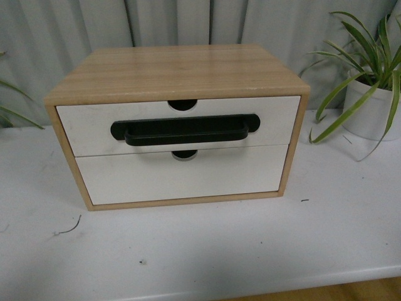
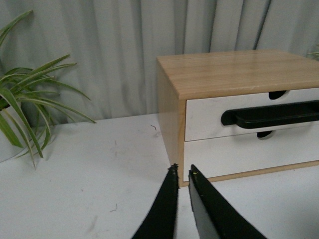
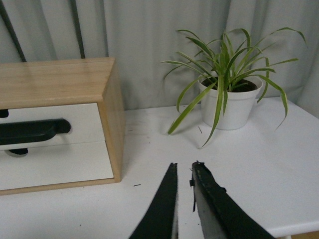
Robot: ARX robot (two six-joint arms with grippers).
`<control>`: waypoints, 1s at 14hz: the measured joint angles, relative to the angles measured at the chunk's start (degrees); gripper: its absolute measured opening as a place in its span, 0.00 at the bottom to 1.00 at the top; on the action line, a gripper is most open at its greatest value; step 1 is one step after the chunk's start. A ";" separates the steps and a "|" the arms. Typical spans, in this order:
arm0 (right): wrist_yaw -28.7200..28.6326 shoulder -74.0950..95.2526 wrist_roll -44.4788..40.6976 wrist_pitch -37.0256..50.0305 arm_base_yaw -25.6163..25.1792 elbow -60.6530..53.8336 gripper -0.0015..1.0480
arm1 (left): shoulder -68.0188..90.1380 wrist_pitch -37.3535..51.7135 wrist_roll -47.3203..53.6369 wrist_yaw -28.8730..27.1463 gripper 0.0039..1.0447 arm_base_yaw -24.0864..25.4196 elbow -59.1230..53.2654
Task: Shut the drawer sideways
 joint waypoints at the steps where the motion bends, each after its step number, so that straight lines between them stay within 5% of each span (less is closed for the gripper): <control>1: -0.81 -1.68 0.00 -0.90 -1.27 -0.22 0.05 | 0.00 -0.09 -0.35 -1.05 0.01 0.50 0.00; 3: -7.32 -4.70 -0.20 -3.23 -8.17 -0.96 0.02 | 0.00 -0.04 -0.15 -1.05 0.01 0.70 0.00; 14: -8.26 -21.38 -0.20 -18.25 -8.37 -2.29 0.02 | 0.00 -0.07 -0.17 -1.03 0.01 0.66 0.00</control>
